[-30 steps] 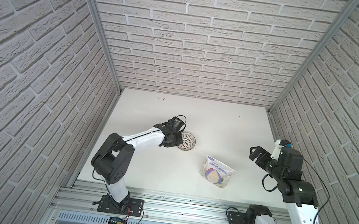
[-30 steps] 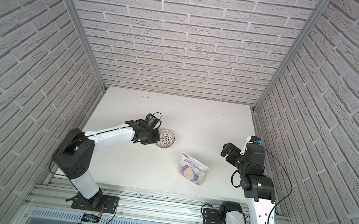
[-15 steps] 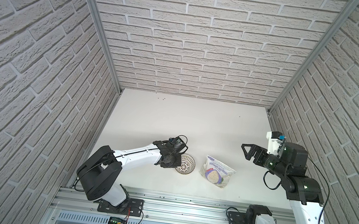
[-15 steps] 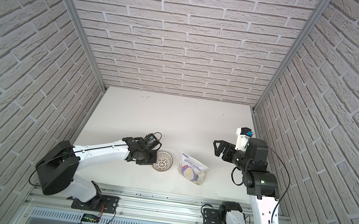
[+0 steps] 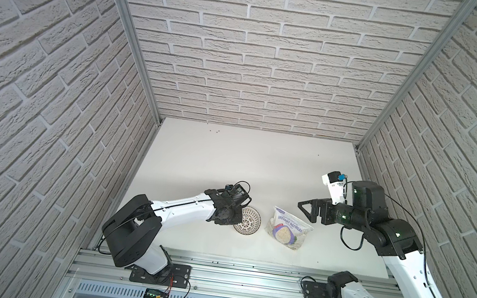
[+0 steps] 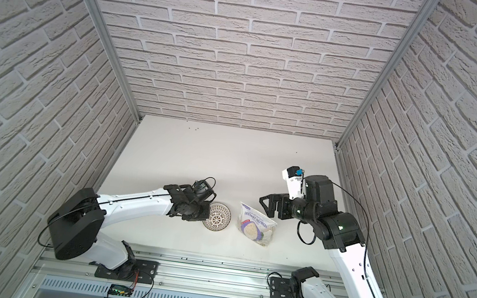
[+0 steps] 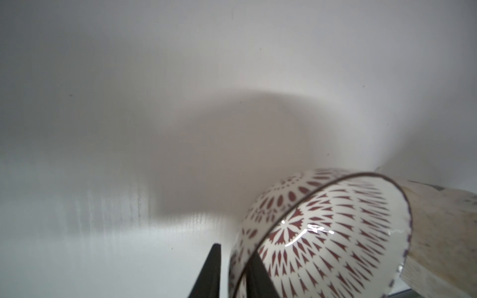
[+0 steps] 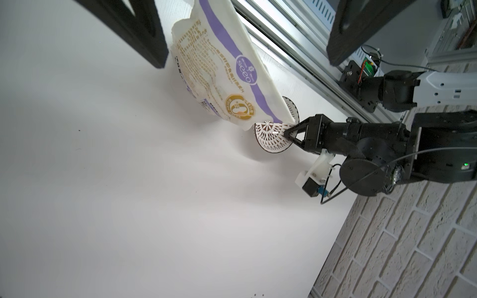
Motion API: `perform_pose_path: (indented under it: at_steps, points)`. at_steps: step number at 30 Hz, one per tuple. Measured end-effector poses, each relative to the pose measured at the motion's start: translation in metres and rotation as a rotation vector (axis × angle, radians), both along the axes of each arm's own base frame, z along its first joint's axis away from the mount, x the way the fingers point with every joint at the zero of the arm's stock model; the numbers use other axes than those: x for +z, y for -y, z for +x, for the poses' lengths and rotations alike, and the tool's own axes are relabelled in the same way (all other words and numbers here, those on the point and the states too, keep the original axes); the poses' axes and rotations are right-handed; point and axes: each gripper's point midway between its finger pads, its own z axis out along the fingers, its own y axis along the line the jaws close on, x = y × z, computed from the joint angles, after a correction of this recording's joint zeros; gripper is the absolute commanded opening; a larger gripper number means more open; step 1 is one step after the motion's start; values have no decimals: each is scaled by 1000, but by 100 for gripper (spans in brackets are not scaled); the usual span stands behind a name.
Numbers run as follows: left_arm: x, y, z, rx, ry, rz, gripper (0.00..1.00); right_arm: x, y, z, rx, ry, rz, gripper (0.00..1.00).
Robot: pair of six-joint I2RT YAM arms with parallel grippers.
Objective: Pour the oats into the breakfast bowl
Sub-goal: Place the bowl at the center of the board, then pick up the oats bag from the center of the board.
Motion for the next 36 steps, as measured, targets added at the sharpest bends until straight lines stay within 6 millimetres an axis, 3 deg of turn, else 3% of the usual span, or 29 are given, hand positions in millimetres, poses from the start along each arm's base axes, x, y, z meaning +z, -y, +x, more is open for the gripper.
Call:
perform_pose_path:
  at_steps: [7, 12, 19, 22, 24, 25, 31, 36]
  points:
    - [25, -3, 4, -7, 47, 0, 57, -32, -24, -11, 138, -79, -163, 85]
    - [71, -9, 16, -3, 188, -23, 70, -47, -32, -18, 208, -97, -279, 70]
    - [118, -30, 31, 48, 368, -16, 98, -62, -33, -2, 212, -103, -454, 49]
    - [133, -38, 34, 73, 430, -21, 98, -69, -33, 1, 220, -109, -510, 31]
    - [142, -43, 35, 93, 472, -34, 98, -73, -31, 3, 216, -109, -539, 8]
    - [148, -47, 36, 107, 498, -40, 98, -73, -29, 4, 206, -105, -559, 4]
    - [162, -57, 39, 159, 571, -57, 98, -62, -8, 13, 71, -96, -636, 4]
    - [165, -53, 46, 175, 592, -64, 98, -28, -3, 27, -86, -45, -588, 3]
